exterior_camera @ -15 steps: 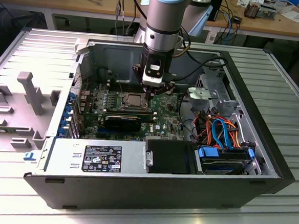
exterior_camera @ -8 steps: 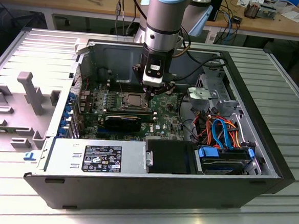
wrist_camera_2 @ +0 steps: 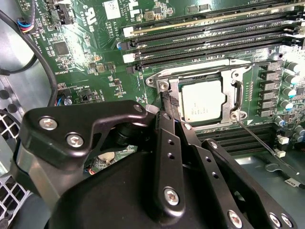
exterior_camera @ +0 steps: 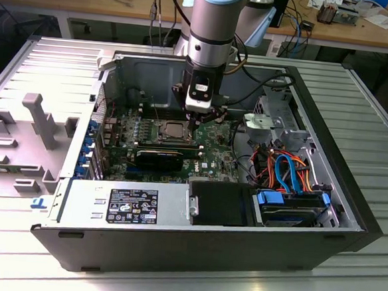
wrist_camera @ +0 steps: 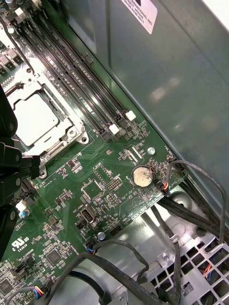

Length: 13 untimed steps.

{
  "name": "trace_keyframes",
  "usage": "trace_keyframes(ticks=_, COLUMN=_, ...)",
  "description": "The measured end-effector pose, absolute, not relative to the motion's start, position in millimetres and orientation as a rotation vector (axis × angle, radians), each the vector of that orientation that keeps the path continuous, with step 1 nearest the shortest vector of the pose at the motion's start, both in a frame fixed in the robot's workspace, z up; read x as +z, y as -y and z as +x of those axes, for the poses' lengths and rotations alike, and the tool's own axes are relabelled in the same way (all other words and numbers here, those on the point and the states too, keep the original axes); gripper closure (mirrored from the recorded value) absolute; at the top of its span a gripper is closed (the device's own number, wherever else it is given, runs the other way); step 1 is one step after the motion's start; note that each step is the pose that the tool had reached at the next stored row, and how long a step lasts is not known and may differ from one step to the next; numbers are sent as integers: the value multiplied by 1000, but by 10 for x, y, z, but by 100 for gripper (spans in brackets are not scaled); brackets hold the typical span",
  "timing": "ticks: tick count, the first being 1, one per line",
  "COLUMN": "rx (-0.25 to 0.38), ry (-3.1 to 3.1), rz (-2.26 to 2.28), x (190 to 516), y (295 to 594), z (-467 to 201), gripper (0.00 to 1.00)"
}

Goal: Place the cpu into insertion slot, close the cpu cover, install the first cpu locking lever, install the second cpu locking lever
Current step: 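Install the first cpu locking lever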

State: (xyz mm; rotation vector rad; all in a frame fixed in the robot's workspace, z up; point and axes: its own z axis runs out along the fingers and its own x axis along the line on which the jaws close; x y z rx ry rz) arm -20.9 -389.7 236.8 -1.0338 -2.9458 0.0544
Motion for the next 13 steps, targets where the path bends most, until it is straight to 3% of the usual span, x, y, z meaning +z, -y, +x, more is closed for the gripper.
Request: trace_keyframes(ticks=13, rx=54, ry=2952, rz=-1016, x=2368, y=3897, z=-209, gripper=89)
